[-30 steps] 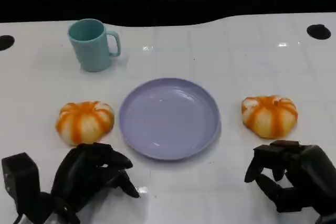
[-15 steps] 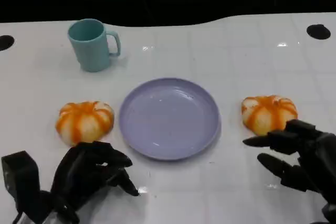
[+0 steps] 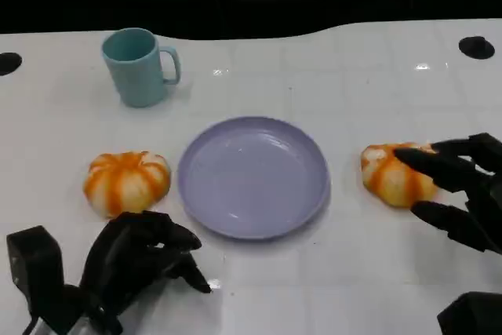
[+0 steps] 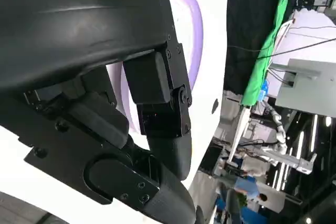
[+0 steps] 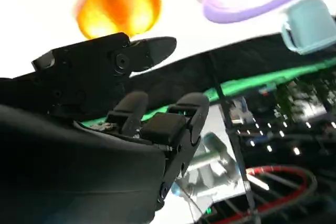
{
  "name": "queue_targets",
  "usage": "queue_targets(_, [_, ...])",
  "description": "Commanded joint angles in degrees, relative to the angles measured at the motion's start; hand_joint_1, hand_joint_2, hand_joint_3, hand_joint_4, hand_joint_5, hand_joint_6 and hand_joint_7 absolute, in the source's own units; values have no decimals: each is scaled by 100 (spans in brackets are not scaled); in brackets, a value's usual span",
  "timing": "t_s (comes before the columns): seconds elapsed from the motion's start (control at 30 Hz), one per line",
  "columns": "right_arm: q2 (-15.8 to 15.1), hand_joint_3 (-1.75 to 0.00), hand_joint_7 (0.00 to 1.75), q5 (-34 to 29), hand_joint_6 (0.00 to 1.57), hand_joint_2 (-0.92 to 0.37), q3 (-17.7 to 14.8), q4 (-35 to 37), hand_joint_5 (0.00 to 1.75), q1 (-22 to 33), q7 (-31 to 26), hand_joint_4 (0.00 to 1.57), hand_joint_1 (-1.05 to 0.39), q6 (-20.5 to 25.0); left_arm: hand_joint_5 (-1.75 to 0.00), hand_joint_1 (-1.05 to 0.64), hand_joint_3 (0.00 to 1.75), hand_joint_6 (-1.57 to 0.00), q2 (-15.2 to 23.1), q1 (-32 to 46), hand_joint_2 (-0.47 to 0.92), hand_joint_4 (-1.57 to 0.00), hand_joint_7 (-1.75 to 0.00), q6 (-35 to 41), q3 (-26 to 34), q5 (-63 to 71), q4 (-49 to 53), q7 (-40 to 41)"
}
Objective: Grasp the bread from the table and place it into the plate.
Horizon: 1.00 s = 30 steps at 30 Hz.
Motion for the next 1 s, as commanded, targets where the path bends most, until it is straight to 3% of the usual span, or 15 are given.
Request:
queue_targets(0.03, [-154,-1,0,95,37,-89,-41,-381,49,94,582,6,-47,504,-56,-105,0,-157,38,9,73,-157,-16,-48,-7,45,-4,12])
queue_targets(0.33, [-105,0,0,-62,27,-89,275,-361,38,-280,1480,1,-51,1215,-58,-105,0,-157,68,28,72,-157,-19,-11,22,31,-7,22])
queue_targets(0.7, [-41,0,0,-294,27,-85,839,470,36,-1012,1553,4,-52,1518,-57,-105,0,-157,103,43,73,-157,-17,-70,58,16,30,-83])
queue_targets(1.0, [146,0,0,-412,26,-85,1345,1649,34,-1839,1512,6,-53,1668,-57,-105,0,-157,119,121,74,-157,-19,-73,33,54,-72,-31])
